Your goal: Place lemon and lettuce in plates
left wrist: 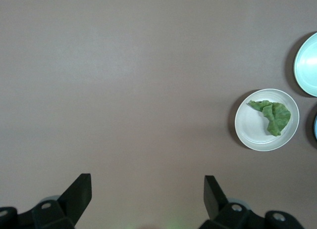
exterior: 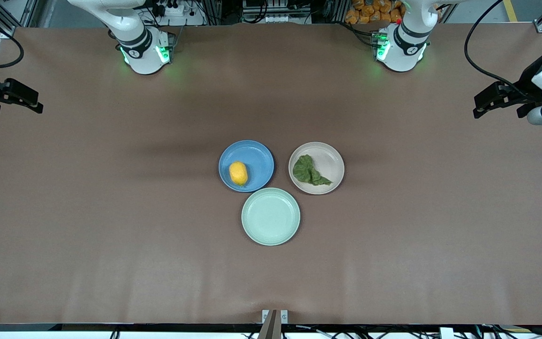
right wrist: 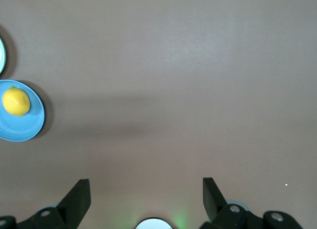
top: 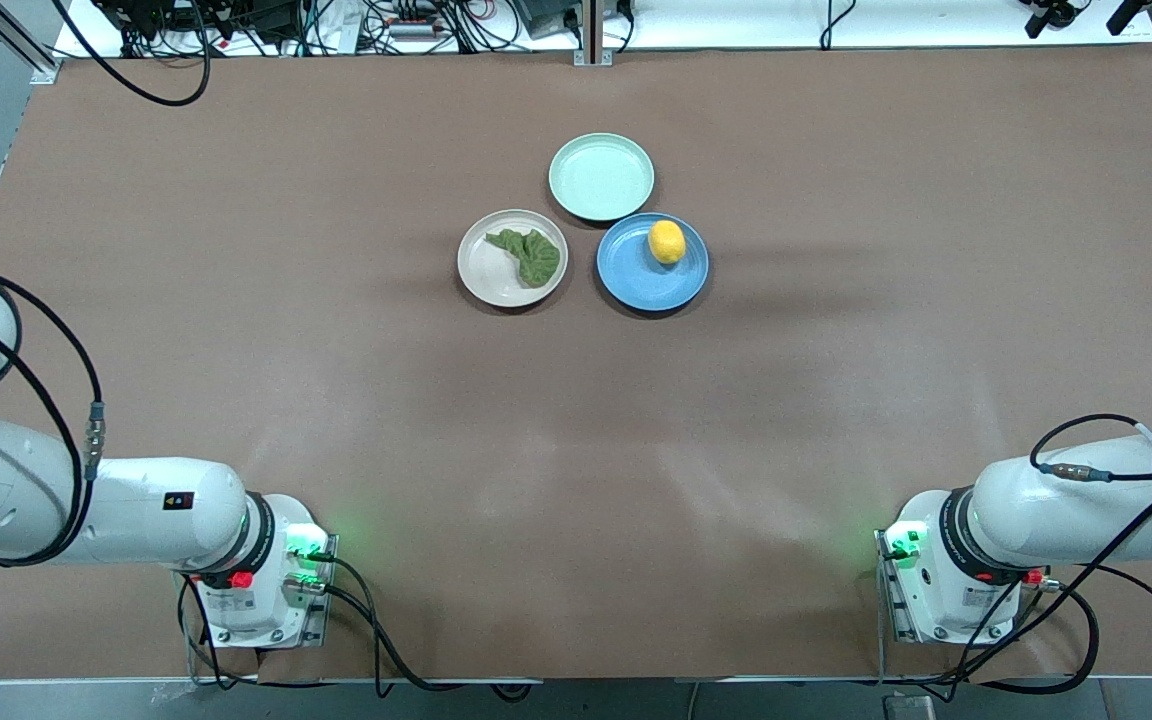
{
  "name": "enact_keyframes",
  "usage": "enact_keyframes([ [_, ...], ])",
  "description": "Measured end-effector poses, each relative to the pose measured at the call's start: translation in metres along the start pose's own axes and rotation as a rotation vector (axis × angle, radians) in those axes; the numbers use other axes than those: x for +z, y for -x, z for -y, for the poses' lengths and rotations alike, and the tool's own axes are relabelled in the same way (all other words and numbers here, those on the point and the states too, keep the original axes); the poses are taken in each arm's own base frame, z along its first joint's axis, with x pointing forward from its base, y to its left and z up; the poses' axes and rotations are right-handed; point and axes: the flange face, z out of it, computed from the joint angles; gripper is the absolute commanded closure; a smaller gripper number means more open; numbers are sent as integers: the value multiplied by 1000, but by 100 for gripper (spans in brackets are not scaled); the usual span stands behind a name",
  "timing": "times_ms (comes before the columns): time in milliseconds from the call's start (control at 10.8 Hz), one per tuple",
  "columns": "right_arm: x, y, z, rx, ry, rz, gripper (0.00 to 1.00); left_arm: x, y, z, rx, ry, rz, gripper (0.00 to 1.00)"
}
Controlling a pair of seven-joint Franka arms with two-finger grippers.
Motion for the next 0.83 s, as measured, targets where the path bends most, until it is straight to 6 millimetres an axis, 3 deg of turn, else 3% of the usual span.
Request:
enact_keyframes([
  [277,0,-13,1,-2,0,19,0,-7,0,3,-3,2,-15,0],
  [832,0,-14,1,-2,-1,21,0,-10,0,5,-6,2,-21,0],
])
